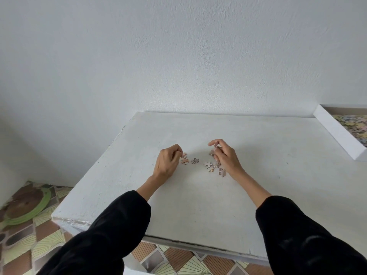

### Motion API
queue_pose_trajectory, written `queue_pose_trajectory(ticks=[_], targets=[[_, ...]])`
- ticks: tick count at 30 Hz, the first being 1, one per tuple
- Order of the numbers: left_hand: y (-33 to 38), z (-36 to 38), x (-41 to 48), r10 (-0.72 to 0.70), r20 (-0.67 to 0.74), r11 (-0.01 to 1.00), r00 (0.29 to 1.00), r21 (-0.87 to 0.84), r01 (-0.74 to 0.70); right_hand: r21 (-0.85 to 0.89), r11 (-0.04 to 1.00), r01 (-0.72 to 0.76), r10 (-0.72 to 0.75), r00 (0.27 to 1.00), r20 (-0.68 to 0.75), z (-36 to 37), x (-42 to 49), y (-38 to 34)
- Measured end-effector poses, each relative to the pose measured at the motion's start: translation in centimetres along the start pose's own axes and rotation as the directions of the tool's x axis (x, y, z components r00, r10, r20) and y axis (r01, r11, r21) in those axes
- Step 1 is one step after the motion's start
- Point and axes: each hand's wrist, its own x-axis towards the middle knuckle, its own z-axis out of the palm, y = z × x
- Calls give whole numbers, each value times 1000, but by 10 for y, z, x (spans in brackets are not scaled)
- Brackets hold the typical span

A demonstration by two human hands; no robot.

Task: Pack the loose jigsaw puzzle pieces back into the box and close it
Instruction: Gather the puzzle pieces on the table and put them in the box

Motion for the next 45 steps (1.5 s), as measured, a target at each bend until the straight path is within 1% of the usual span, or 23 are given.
queue_pose_trajectory(ticks=[2, 4, 5, 7, 9, 12, 16, 17, 20, 22, 27, 28, 29, 30, 32, 33, 34, 35, 36, 38, 41, 43, 45], targets=[[-3, 0, 1, -13, 24, 994, 1000, 106, 11, 183, 978, -97, 103, 994, -28, -3, 2, -4], [-6, 1, 1, -1, 46, 973, 999, 232, -10, 357, 918, -174, 190, 982, -12, -7, 4, -7], [-7, 1, 2, 13, 65, 961, 998, 277, -31, 447, 872, -198, 214, 977, 16, -8, 4, -9], [-7, 2, 1, 41, 111, 937, 993, 341, -77, 628, 733, -263, 249, 962, 113, -9, 5, -11], [-6, 2, 1, 45, 135, 919, 990, 383, -94, 722, 601, -343, 271, 937, 220, -7, 4, -12], [-6, 1, 1, 66, 138, 910, 988, 398, -116, 750, 524, -402, 273, 914, 299, -2, 0, -14], [-6, 1, 1, 56, 152, 919, 987, 378, -111, 787, 432, -440, 313, 892, 327, -2, 0, -13], [-6, 0, 1, 47, 161, 922, 986, 372, -105, 781, 437, -447, 335, 886, 320, -3, 1, -13], [-8, -1, 2, 46, 190, 932, 981, 345, -111, 701, 559, -443, 384, 888, 254, -7, 3, -13], [-9, -2, 2, 47, 189, 941, 981, 322, -107, 676, 595, -434, 396, 891, 223, -10, 4, -14], [-10, -2, 4, 47, 203, 948, 978, 301, -108, 755, 495, -430, 468, 864, 184, -22, 8, -16], [-11, -2, 4, 44, 206, 951, 978, 292, -104, 738, 515, -435, 488, 857, 164, -25, 9, -16], [-11, -2, 5, 39, 208, 954, 977, 282, -98, 686, 572, -449, 508, 851, 133, -28, 10, -14], [-12, -2, 5, 34, 210, 957, 977, 273, -92, 589, 662, -463, 520, 850, 84, -30, 10, -14], [-13, -2, 6, 29, 218, 958, 976, 272, -89, 257, 852, -457, 483, 874, -47, -34, 8, -13], [-13, -2, 6, 26, 221, 958, 975, 274, -87, 47, 907, -418, 421, 902, -96, -34, 5, -13], [-14, -1, 6, 22, 223, 957, 975, 276, -85, -158, 923, -351, 336, 935, -116, -34, 2, -13], [-15, -1, 7, 19, 223, 958, 975, 275, -82, -320, 908, -270, 254, 963, -93, -33, -2, -13], [-15, -1, 7, 18, 223, 959, 975, 271, -79, -422, 884, -202, 201, 978, -46, -32, -5, -13], [-15, -2, 7, 16, 225, 963, 974, 260, -76, -505, 852, -140, 165, 986, 5, -27, -12, -12], [-14, -6, 11, 8, 295, 963, 956, 256, -87, -515, 847, -131, 123, 991, -50, -19, -16, -12], [-14, -12, 15, 14, 351, 976, 936, 199, -89, -521, 843, -132, 95, 991, -98, -17, -15, -10], [-14, -16, 17, 17, 376, 989, 927, 130, -70, -523, 842, -133, 84, 990, -117, -15, -14, -9]])
